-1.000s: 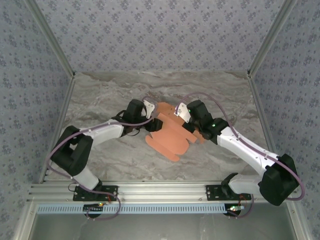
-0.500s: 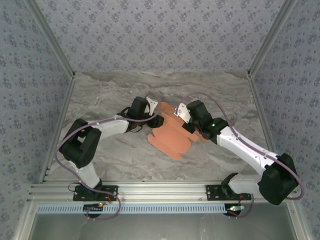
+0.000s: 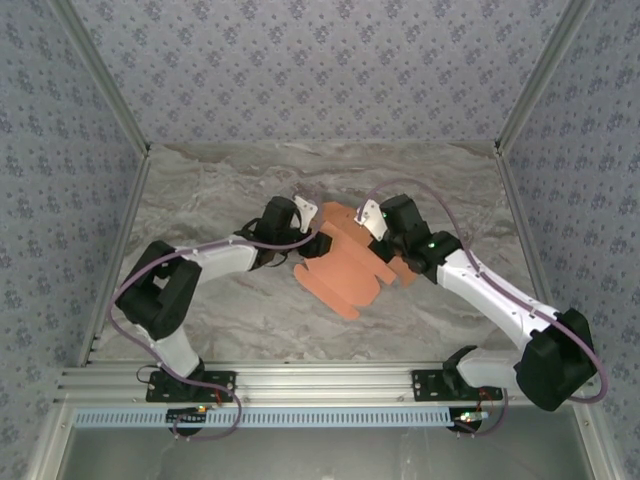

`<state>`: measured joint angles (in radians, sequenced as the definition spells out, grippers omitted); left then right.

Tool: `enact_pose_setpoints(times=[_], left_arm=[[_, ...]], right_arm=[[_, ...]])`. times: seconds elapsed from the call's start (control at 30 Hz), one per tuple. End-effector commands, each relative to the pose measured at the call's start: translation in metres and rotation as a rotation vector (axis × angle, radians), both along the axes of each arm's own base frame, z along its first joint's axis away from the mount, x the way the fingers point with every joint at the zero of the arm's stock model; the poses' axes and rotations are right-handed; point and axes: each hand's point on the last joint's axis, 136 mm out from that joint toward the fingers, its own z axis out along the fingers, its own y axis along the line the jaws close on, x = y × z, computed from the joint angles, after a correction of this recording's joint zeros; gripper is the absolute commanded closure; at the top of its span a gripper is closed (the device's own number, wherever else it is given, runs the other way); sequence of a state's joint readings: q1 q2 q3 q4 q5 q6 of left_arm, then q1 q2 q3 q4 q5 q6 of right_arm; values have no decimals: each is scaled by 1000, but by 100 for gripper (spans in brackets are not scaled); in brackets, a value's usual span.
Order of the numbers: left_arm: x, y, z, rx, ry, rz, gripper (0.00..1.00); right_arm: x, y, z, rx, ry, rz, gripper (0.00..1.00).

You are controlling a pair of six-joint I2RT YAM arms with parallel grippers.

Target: Fold the paper box

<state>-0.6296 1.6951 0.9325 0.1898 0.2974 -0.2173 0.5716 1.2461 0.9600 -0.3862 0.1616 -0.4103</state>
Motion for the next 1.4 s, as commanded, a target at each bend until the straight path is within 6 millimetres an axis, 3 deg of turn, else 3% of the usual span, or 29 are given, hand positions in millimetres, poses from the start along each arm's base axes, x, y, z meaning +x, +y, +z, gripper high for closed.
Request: enact_pose_setpoints(times=[0.0,0.37,0.8,0.97,1.17,1.37], left_arm=[[-1,2,31,-47,-104,-4,42],[-3,4,35,22,-213,-77,40],[10,-4,23,101,-230,-59,39],[19,-1,21,137,-250,14,38],[33,18,17,210,-298,164,34],[23,-5,12,137,-256,54,34]], right_arm=[[-2,4,17,110,44,-1,98],[-20,10,34,263,185,55,99],[-22,14,40,325,202,64,99],[-24,13,40,319,205,61,99],[-23,12,39,319,206,59,99],[-23,11,37,316,208,56,99]])
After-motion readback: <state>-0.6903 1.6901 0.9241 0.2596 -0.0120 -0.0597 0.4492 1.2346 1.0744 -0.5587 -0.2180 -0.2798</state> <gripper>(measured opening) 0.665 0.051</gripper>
